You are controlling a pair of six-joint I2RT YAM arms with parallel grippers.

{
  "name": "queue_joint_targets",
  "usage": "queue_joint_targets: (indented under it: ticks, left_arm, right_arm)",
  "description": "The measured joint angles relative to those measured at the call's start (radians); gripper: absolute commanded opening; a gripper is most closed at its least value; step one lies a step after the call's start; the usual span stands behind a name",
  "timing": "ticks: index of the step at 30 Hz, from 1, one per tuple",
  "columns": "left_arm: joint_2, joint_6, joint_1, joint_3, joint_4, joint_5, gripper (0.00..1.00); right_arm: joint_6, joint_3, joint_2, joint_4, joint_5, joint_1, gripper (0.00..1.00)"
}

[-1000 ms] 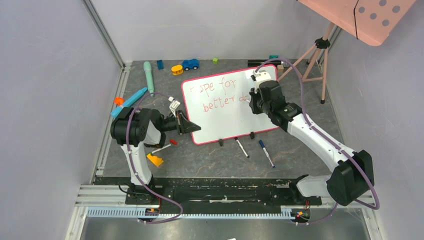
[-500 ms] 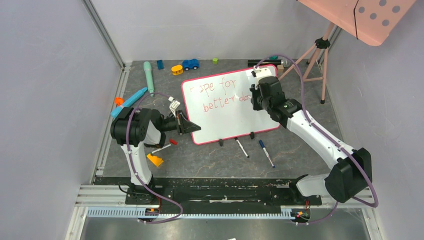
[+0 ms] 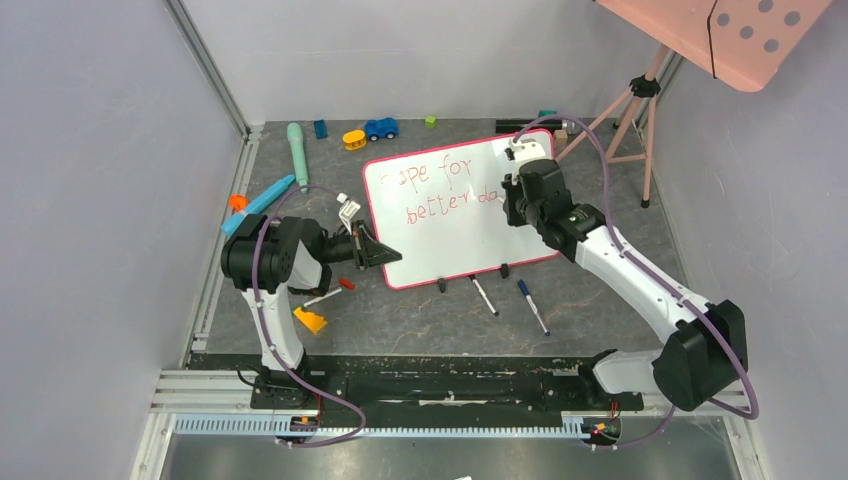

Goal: Write a sentence on the whiteboard

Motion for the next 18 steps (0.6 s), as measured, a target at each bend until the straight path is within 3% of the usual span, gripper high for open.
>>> queue_joint_targets:
  ticks: [18]
  left_arm:
    - [0.0, 0.0, 0.0, 0.0, 0.0, 0.001, 0.02]
  right_arm:
    - [-0.004, -0.008, -0.024, -0.049, 0.009, -0.003, 0.0]
